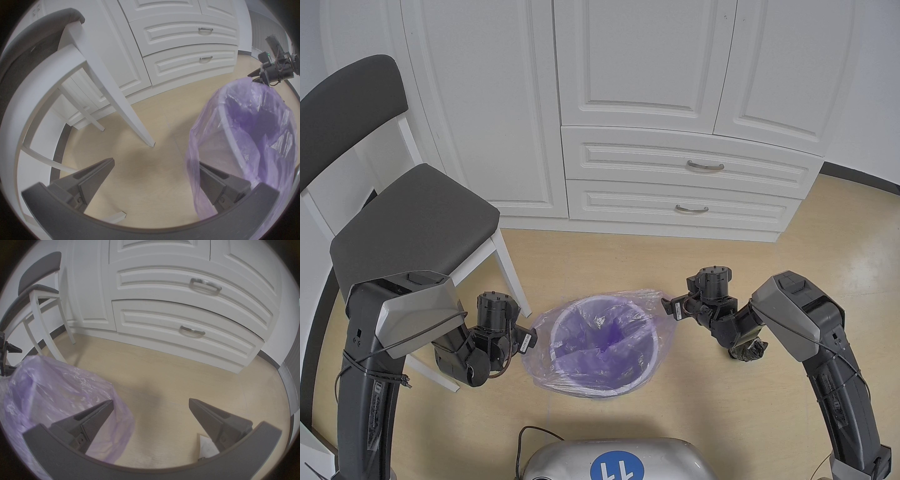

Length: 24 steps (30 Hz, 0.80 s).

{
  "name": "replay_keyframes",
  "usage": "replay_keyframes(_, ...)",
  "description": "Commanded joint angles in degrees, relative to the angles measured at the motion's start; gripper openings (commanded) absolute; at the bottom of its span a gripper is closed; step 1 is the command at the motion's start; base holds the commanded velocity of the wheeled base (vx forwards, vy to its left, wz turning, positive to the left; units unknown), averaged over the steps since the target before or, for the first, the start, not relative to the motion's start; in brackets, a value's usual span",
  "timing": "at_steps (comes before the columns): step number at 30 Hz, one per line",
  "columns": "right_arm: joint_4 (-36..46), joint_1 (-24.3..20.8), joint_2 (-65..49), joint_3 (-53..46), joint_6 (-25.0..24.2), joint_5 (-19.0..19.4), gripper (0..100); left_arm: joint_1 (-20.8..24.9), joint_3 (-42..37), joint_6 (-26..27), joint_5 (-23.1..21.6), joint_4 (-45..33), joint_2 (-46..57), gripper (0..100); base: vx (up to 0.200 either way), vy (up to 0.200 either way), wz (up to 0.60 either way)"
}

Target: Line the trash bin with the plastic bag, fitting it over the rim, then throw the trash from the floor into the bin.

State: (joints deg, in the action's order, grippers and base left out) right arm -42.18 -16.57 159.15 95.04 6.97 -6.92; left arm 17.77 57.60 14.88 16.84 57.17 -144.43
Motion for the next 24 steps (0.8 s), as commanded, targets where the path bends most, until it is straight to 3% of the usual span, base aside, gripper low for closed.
replay_keyframes(1, 0.9, 0.1, 3.0, 0.9, 0.1, 0.0, 100, -0.3, 1.1, 0.1, 0.0, 0.0, -2.8, 100, 0.000, 0.000, 0.00)
replay_keyframes(7, 2.0, 0.2, 2.1, 0.1, 0.1, 0.0, 100, -1.3, 1.1, 0.3, -0.2, -1.3, -3.7, 100, 0.000, 0.000, 0.00)
replay_keyframes(15, 2.3, 0.6, -6.1, -9.8, 1.1, 0.8, 100, -1.3, -3.7, 3.3, -2.4, -2.2, -1.3, 100, 0.000, 0.000, 0.00)
replay_keyframes(20, 1.4, 2.1, -10.8, -18.1, 10.0, 2.5, 100, -1.0, -6.4, 5.4, -3.7, -1.1, -0.1, 100, 0.000, 0.000, 0.00)
replay_keyframes(24, 0.5, 2.2, -11.9, -19.3, 10.8, 2.9, 100, -1.2, -6.4, 5.3, -3.7, -0.5, 0.5, 100, 0.000, 0.000, 0.00)
